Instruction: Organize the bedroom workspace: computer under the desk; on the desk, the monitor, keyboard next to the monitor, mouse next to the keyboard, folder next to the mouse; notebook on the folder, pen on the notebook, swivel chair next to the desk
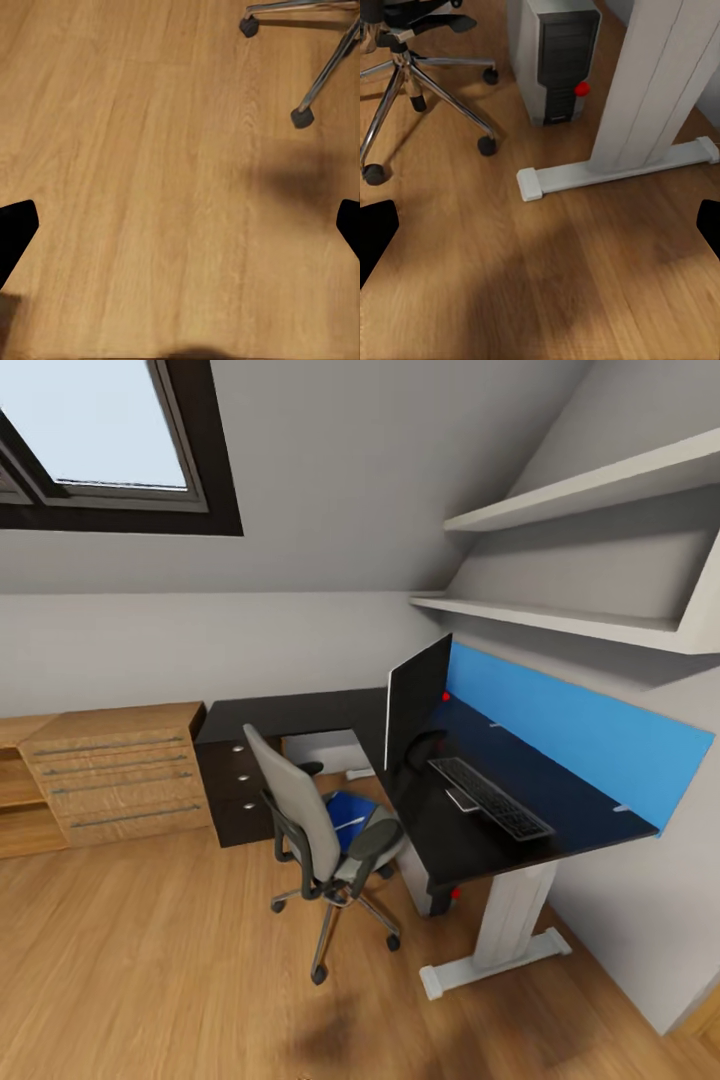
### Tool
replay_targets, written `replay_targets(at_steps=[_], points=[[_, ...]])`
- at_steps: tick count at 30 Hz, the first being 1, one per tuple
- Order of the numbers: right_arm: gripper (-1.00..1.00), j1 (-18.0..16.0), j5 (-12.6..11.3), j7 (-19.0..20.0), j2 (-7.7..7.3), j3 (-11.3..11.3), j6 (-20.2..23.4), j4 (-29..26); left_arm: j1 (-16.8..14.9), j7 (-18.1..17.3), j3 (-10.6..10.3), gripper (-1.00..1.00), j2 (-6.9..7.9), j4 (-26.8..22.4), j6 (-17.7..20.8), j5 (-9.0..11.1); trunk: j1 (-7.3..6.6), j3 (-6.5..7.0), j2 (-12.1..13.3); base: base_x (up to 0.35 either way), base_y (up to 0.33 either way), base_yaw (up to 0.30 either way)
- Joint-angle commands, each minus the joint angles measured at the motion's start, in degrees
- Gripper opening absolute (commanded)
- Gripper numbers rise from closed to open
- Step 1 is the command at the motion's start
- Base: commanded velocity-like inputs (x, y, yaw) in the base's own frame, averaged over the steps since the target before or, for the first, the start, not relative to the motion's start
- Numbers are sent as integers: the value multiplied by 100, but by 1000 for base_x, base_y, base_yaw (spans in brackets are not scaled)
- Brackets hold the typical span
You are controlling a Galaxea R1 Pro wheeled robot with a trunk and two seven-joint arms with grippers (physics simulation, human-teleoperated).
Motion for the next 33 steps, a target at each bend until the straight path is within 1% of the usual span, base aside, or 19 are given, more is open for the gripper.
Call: replay_targets(at_steps=[1,9,11,15,16,20,26,33], points=[[100,-2,6,-12,-1,3,-15,2,0,50,-4,100,-7,-3,-2,-10,23,-24,-45,0,0,236],[100,-2,6,-13,-1,4,-15,2,1,90,-5,100,-16,-3,30,-5,199,-168,-366,0,0,260],[100,-2,6,-13,-1,4,-15,2,-1,98,-6,100,-16,-8,110,-3,242,-204,-446,0,0,270],[100,-2,6,-13,-1,5,-15,2,-2,111,-6,100,-15,-15,442,3,330,-280,-607,0,0,272],[100,-2,6,-13,-1,6,-15,2,-2,112,-6,100,-12,-25,607,4,352,-300,-647,0,0,272],[100,-2,6,-13,-1,6,-15,2,0,114,-6,100,-9,-51,901,6,440,-380,-807,0,0,272],[100,-2,6,-13,-1,11,-15,8,-1,114,-6,100,-8,-62,1038,5,572,-503,-1048,0,0,272],[100,-2,6,-13,-6,6,-7,11,0,114,-6,100,-8,-64,1059,0,726,-647,-1329,0,0,273]])
